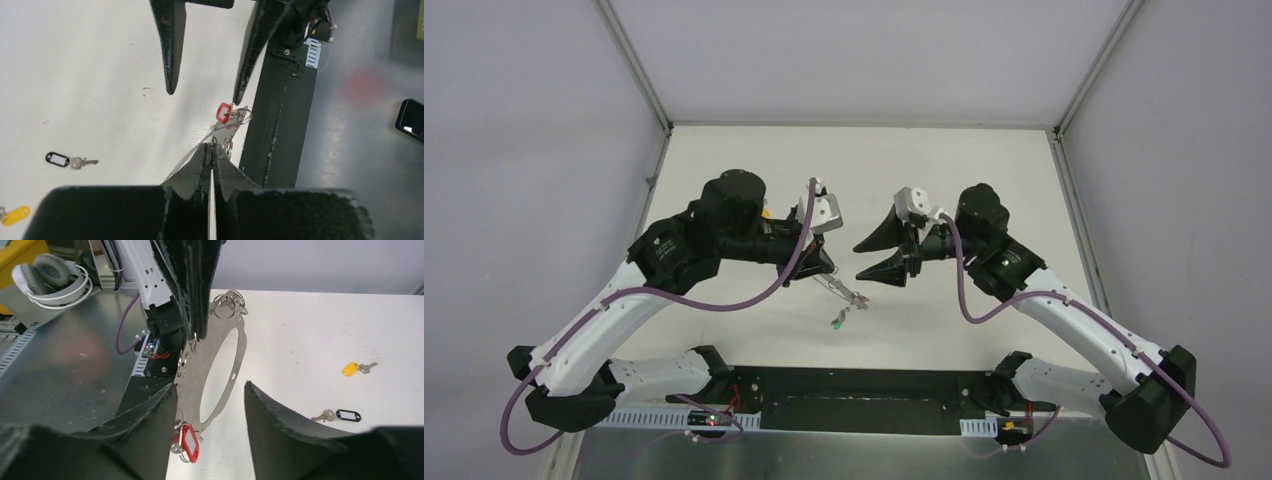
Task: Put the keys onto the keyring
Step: Adjust the keyring.
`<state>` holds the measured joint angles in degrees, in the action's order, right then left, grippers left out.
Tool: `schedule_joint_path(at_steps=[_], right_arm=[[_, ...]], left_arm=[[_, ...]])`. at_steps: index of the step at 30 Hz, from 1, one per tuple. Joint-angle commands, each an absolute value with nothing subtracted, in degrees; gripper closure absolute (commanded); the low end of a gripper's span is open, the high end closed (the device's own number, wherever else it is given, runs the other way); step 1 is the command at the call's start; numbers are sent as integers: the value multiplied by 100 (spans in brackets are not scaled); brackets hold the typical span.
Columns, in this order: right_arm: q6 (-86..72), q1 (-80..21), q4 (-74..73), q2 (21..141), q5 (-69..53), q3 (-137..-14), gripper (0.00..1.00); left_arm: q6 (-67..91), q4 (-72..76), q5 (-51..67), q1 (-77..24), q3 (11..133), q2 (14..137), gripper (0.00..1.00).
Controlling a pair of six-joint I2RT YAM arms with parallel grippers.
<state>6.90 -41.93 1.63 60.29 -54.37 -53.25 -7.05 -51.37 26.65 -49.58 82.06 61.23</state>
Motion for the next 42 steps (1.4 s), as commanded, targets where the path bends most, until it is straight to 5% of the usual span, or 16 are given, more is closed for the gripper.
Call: schedule_joint_path(at_steps=[1,13,21,32,36,42], right_arm=[[176,-4223,942,6275,-5870,-5592,51],[-341,-4687,1745,6758,-5909,-5736,72],[-299,-4744,1744,6691,-5723,-5616,71],[-189,-4737,1601,6115,-4392,-5294,10],[-215,-4696,1269,5926,-4061,-5190,0],[-1040,-4403,979,5832,-3594,-5081,0]], left_arm=[[-1549,-4825,3030,-5043,8136,5848,100],[-1484,-4592,2831,-5175,7970,5781,100],[-1182,-4234,2378,-5182,7756,5511,100],[198,-3170,1348,-5179,6344,4608,100],[847,-2277,1314,-5177,5690,4406,100],[669,-667,1479,-5177,4933,4250,100]])
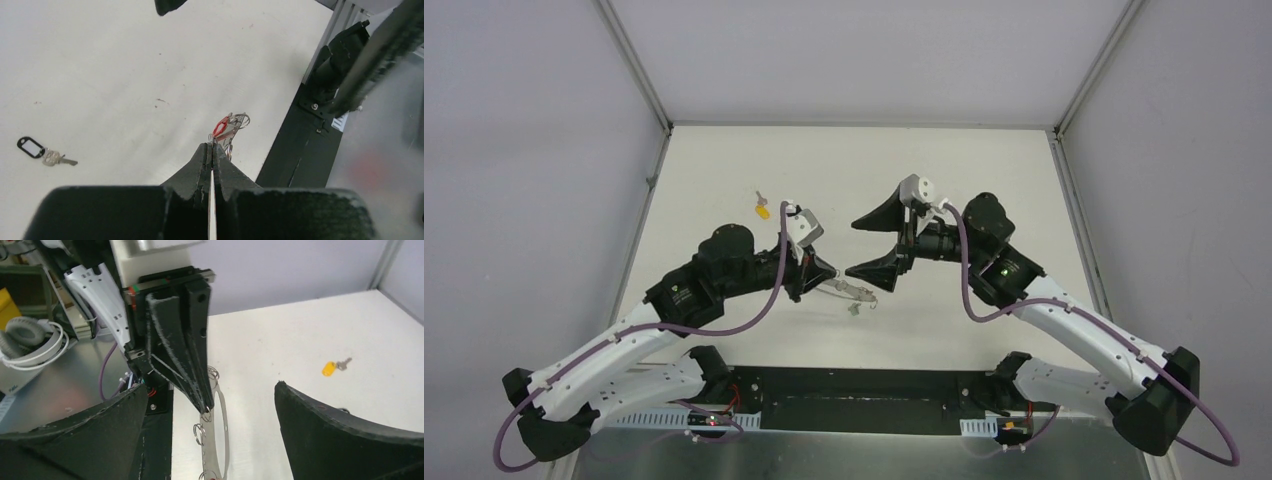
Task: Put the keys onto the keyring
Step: Adjust the keyring.
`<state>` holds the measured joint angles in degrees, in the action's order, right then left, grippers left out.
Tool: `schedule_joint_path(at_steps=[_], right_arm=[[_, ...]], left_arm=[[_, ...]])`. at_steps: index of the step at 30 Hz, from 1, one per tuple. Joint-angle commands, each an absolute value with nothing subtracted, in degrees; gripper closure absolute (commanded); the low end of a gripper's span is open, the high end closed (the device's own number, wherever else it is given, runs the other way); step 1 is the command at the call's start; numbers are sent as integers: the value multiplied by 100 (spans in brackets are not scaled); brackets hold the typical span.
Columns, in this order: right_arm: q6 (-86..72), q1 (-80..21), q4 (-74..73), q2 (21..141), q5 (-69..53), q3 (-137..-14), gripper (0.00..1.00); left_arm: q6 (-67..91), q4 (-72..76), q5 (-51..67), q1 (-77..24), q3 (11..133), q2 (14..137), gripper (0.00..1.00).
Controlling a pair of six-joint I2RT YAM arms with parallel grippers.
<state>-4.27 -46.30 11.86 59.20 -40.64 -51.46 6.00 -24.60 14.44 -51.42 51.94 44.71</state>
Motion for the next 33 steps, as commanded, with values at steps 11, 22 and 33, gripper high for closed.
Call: schedule_joint_path(at_steps=[11,22,33], right_arm=[[-2724,-3404,447,6106,-3514,-5409,0],[-3400,-2786,64,6847,-4215,-5780,0],[-2845,-3553,-297,6865,-4189,-5766,19]], left_arm=[[-225,2421,1027,-5177,3336,3501,100],[-14,2318,539,-4806,3445,3785,100],[323,2878,359,-4498,3775,4554,100]])
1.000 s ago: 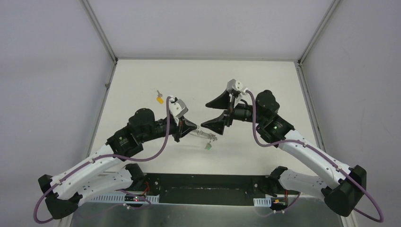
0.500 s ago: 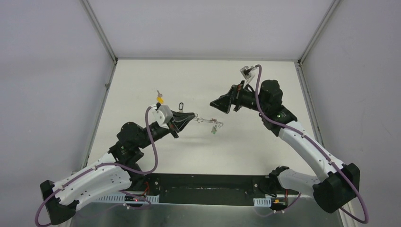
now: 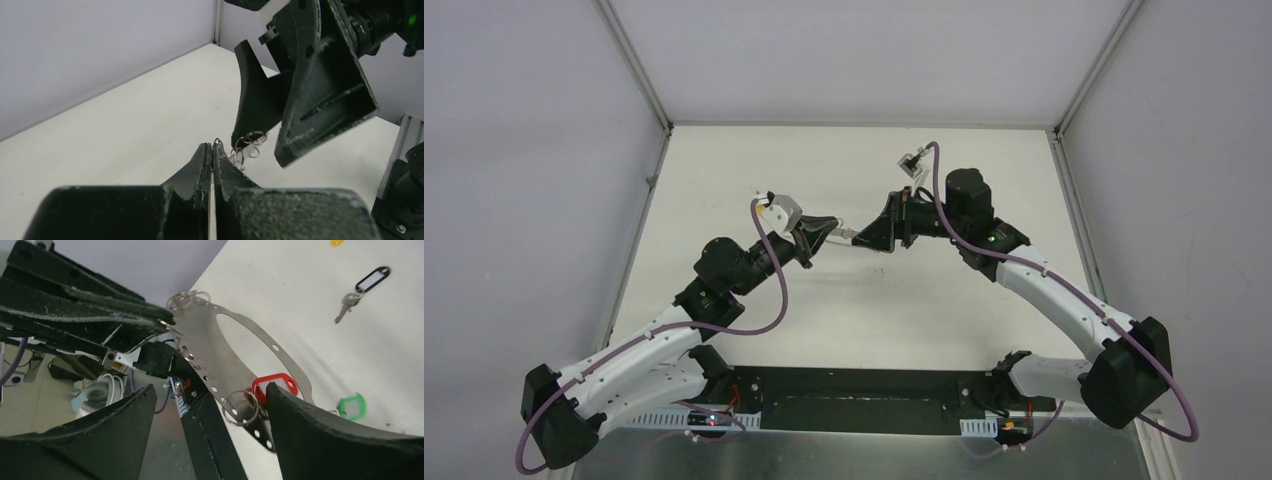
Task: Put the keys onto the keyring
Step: Adjust the keyring.
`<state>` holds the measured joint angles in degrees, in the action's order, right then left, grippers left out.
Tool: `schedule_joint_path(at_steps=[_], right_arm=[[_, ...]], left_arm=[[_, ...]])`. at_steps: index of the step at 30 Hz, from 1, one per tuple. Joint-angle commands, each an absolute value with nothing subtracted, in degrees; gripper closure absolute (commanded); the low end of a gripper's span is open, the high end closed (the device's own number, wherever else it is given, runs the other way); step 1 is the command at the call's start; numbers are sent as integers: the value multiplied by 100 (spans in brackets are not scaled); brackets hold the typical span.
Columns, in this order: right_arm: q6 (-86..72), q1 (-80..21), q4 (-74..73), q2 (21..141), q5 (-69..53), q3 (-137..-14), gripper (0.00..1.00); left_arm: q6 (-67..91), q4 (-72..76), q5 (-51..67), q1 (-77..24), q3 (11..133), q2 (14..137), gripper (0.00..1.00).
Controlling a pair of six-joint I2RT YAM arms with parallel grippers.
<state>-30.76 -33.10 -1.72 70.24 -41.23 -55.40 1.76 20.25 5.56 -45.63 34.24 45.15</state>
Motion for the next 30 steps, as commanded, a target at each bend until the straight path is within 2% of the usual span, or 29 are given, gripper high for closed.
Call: schedule_joint_path(at_steps=[1,3,6,17,30], right_arm=[[-2854,-3597,-306,6894,-4251,-5766,24],[-2876,-3705,-303,6968,-4429,-5772,32],[-2887,-3897,-295,7030,-4593,-5808,33],[-2453,-4499,-237,6851,-4306,-5882,19],[-1464,-4882,-1172,6721,-3017,-6056,17]], left_arm=[[318,2890,309,-4500,3790,4577,100],[289,2875,202,-4486,3833,4613,100],[195,2712,167,-4482,3930,4652,100],[-176,2230,331,-4473,4088,4850,100],[-987,1524,561,-4473,4671,5342,100]])
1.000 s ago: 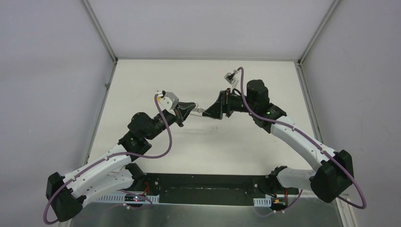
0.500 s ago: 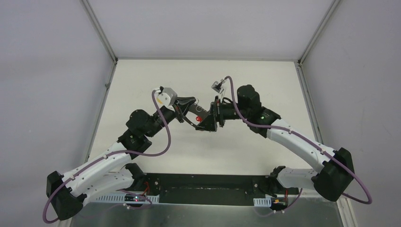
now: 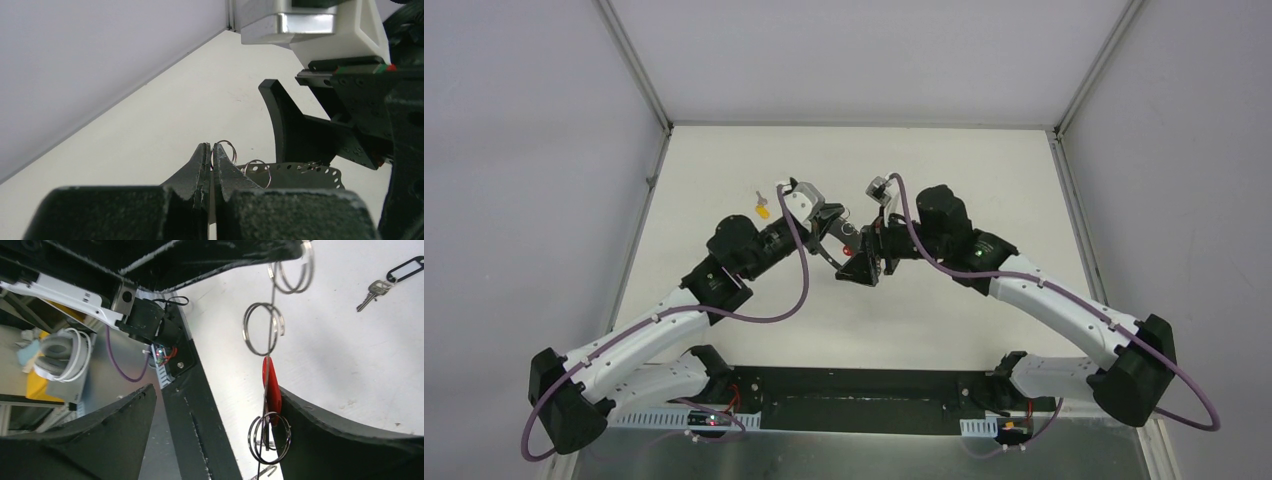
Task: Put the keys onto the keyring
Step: Adjust the keyring.
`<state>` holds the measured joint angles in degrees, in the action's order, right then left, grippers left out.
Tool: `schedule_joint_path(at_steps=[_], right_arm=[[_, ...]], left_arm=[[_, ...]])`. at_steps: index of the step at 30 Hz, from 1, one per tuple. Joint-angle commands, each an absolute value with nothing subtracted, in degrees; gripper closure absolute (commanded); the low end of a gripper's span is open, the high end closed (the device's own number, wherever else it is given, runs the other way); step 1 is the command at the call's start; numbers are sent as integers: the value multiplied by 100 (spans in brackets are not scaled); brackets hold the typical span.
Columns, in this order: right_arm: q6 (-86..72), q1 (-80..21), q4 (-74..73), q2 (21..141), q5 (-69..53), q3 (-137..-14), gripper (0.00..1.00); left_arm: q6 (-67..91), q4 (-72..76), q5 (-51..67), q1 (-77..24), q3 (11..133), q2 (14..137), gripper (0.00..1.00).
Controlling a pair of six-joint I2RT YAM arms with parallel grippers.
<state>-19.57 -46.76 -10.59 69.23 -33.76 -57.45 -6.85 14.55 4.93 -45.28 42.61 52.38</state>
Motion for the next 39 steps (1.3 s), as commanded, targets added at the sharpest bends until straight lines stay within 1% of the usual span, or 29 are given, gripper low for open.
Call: schedule_joint_path(at_steps=[1,4,8,13,15,19,20,21,25,27,28,31,33,39], right_arm=[[-1370,-4931,-1176,6730,-2916,-6056,16],[-1223,-4991,-1152,6719,-2571,-6045,13],[-1170,-5034,-994,6689,-2129,-6010,12],[-1109,-5064,-887,6774,-2037,-6076,12],[-1163,-5067,-938,6776,-1776,-6103,16],[-1130,-5061,-1053,6630,-1171,-6092,28],[-1124,-5055,-1033,6593,-1055,-6062,41],[-1121,-5054,-1021,6566,-953,-6040,50],[-1017,-5056,-1073,6593,-929,-6073,74],[-996,-5055,-1112,6643,-1002,-6126,93],[-997,-5054,-1156,6669,-1033,-6152,100],[-1055,-5054,-1325,6777,-1050,-6305,100],[-1155,-5066,-1482,6832,-981,-6429,100],[-1632,-5083,-2454,7272,-219,-7111,100]], left_arm=[[-961,1541,534,-4474,4702,5371,100],[-813,1653,297,-4472,4754,5444,100],[-380,2044,27,-4473,4675,5474,100],[-202,2180,107,-4470,4702,5565,100],[-268,2123,265,-4473,4699,5537,100],[-396,1934,767,-4471,4657,5375,100],[-366,1907,834,-4473,4639,5316,100],[-309,1872,884,-4469,4626,5275,100],[-54,1811,912,-4473,4551,5114,100],[-11,1787,919,-4467,4520,5055,100],[-9,1778,922,-4466,4518,5038,100],[-17,1607,993,-4473,4617,5060,100],[-44,1207,1109,-4474,4875,5127,100],[-491,241,1305,-4474,5801,5580,100]])
